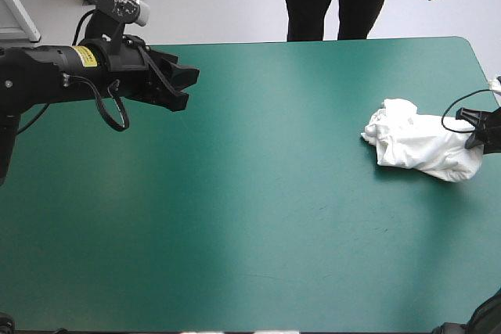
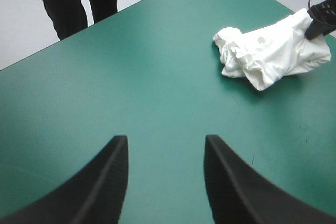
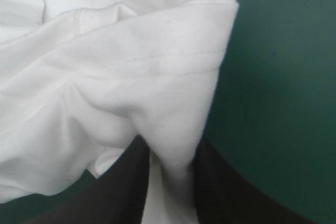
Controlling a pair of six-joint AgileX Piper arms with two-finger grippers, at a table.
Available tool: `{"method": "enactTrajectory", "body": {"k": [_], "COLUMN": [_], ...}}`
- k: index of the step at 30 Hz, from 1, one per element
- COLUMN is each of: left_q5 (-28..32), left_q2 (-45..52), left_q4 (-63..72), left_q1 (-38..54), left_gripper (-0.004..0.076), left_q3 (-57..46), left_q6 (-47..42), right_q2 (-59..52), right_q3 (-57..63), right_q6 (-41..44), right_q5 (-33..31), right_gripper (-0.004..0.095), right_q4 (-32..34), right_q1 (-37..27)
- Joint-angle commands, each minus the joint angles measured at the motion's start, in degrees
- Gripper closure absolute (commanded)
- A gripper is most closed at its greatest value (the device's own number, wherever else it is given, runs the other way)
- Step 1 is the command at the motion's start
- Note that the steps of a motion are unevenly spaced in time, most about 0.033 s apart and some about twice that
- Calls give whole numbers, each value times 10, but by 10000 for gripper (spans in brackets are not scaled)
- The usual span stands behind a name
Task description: Fold the cloth
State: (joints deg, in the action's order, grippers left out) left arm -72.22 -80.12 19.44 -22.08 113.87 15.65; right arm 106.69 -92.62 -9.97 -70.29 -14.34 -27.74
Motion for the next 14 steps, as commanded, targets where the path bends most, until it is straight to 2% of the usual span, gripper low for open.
{"method": "enactTrajectory", "body": {"k": [1,4,8,11,14], "left_q5": [-16,-16,-16,-16,-16], "left_q2": [26,36,50,65,80], "left_q4": [21,15,-19,-42,-61], "left_q1": [0,0,0,0,0], "left_gripper": [386,386,386,386,386], "left_q3": [12,12,12,12,12], "left_q6": [-1,-1,-5,-12,-16], "right_q2": [-47,-68,-108,-146,-189], "right_q3": [-12,-12,-12,-12,-12], "right_q6": [-5,3,-20,-45,-61], "right_q5": [-12,-12,-12,-12,-12], "right_gripper": [483,434,434,434,434], "right_q4": [-15,-41,-134,-208,-225], "right_q1": [-18,-42,-57,-44,-6]}}
